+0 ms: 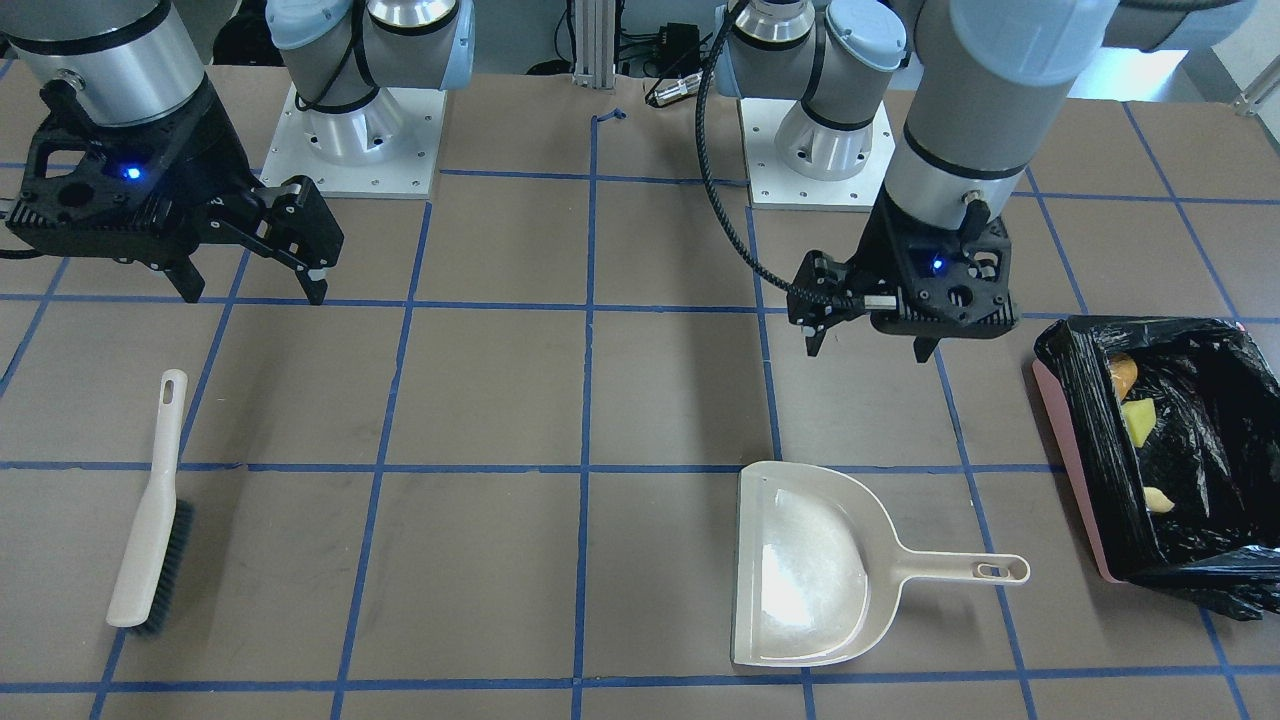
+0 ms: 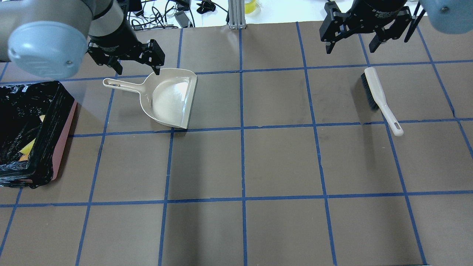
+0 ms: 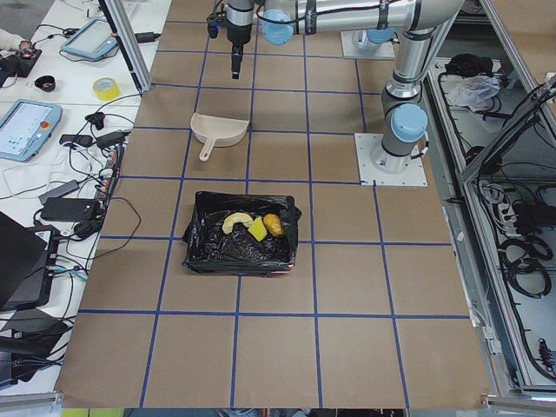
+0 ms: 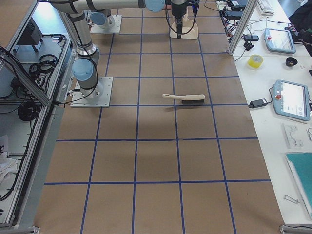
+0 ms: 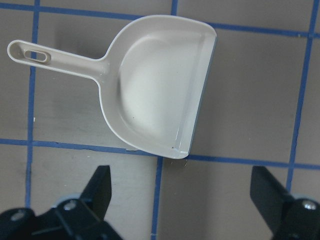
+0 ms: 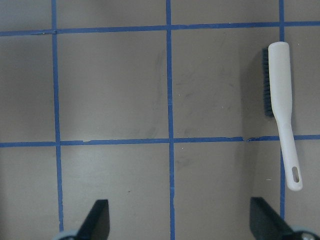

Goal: Sweep and dump trash into bin

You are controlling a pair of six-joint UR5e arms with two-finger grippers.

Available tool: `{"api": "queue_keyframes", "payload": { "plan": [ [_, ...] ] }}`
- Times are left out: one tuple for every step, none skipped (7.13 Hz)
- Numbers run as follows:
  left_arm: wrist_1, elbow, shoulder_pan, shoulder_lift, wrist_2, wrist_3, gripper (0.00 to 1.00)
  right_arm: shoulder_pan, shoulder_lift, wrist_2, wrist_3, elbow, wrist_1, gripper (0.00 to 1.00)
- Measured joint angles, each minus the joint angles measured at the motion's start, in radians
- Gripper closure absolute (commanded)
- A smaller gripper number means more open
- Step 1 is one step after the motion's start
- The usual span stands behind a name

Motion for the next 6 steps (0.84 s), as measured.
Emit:
{"api": "queue_keyframes", "payload": {
  "plan": [
    [-0.086,0.020,0.021,0.029,0.000,0.043,0.00,0.000,0.000,0.000,0.000,0.000,0.000,0.00],
    [-0.128,0.024,0.035,0.050,-0.003,0.062,0.00,0.000,0.001,0.000,0.000,0.001,-0.001,0.00],
    [-0.143,0.021,0.043,0.062,-0.003,0.068,0.00,0.000,0.001,0.000,0.000,0.001,-0.001,0.00],
    [-0.149,0.017,0.047,0.066,-0.001,0.070,0.00,0.000,0.001,0.000,0.000,0.001,-0.001,0.00],
    [-0.150,0.007,0.048,0.069,0.001,0.070,0.00,0.000,0.001,0.000,0.000,0.001,-0.001,0.00],
    [-0.149,-0.007,0.048,0.073,0.002,0.070,0.00,0.000,0.002,0.000,0.000,0.001,0.000,0.00]
  ]
}}
